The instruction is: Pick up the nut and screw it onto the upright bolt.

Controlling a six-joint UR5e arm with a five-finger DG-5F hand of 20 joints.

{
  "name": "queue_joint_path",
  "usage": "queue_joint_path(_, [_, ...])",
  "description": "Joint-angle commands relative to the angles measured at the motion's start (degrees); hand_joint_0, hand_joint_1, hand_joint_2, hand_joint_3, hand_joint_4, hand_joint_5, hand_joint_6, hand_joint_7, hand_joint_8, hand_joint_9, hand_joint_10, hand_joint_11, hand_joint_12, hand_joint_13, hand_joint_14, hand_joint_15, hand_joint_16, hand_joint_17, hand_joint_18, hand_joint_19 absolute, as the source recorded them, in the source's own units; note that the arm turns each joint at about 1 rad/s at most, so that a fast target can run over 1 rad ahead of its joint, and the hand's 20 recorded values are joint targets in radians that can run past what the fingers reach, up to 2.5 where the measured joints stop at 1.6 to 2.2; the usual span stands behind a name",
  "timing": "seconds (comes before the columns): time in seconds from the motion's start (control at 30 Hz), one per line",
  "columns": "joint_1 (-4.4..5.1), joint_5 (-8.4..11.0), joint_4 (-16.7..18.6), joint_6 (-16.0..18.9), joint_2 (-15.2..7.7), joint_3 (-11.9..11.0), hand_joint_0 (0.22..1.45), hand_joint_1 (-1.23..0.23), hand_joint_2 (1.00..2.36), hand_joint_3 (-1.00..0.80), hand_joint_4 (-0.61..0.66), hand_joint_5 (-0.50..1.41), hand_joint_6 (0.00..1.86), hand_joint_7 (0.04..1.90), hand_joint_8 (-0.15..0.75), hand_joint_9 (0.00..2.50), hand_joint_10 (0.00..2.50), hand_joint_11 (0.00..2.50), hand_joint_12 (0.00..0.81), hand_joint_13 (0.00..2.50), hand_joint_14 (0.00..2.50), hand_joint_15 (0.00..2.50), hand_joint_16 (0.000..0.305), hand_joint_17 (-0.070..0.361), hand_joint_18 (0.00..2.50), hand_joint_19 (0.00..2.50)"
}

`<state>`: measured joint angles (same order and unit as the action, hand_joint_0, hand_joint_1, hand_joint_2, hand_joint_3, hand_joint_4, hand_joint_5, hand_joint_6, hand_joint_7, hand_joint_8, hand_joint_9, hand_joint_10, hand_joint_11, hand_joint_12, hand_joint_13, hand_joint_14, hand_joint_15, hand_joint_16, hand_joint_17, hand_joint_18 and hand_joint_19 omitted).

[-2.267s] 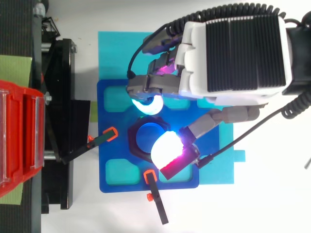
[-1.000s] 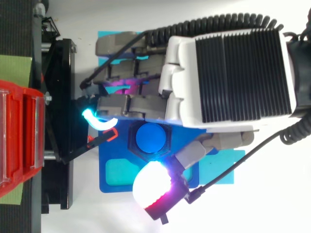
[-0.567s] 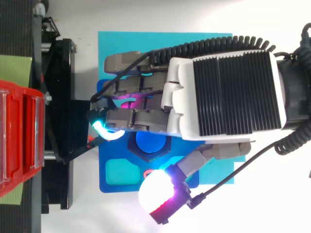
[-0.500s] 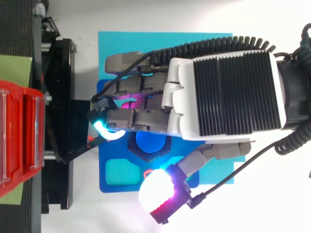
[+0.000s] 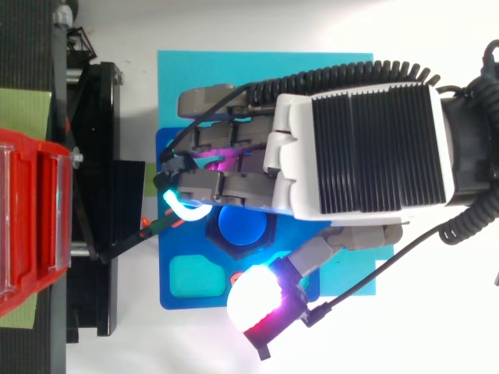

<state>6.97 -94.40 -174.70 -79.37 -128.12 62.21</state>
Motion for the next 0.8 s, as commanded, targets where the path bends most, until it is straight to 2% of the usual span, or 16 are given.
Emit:
queue_joint_path(0.0, [-0.12,0.09,-0.3,0.0,0.1,0.1,0.51,-0.12,1.00,-0.50,0.22,-0.04,0.51,1.10,0.252,0.85,0.00,0.00,0.268,0.58,0.00,0.00,0.028,0.062,0.28,0.00])
queue_joint_path(0.33, [-0.47,0.09,-0.4,0.0,0.1,0.1,0.52,-0.14,1.00,-0.50,0.17,-0.03,0.51,1.26,0.264,0.89,0.00,0.00,0.263,0.64,0.00,0.00,0.027,0.061,0.34,0.01])
queue_joint_path(0.77, [-1.52,-0.08,-1.2,-0.3,0.0,0.1,0.53,-0.18,1.00,-0.50,0.17,0.01,0.50,1.52,0.274,1.03,0.00,0.00,0.236,0.76,0.00,0.00,0.024,0.054,0.47,0.07])
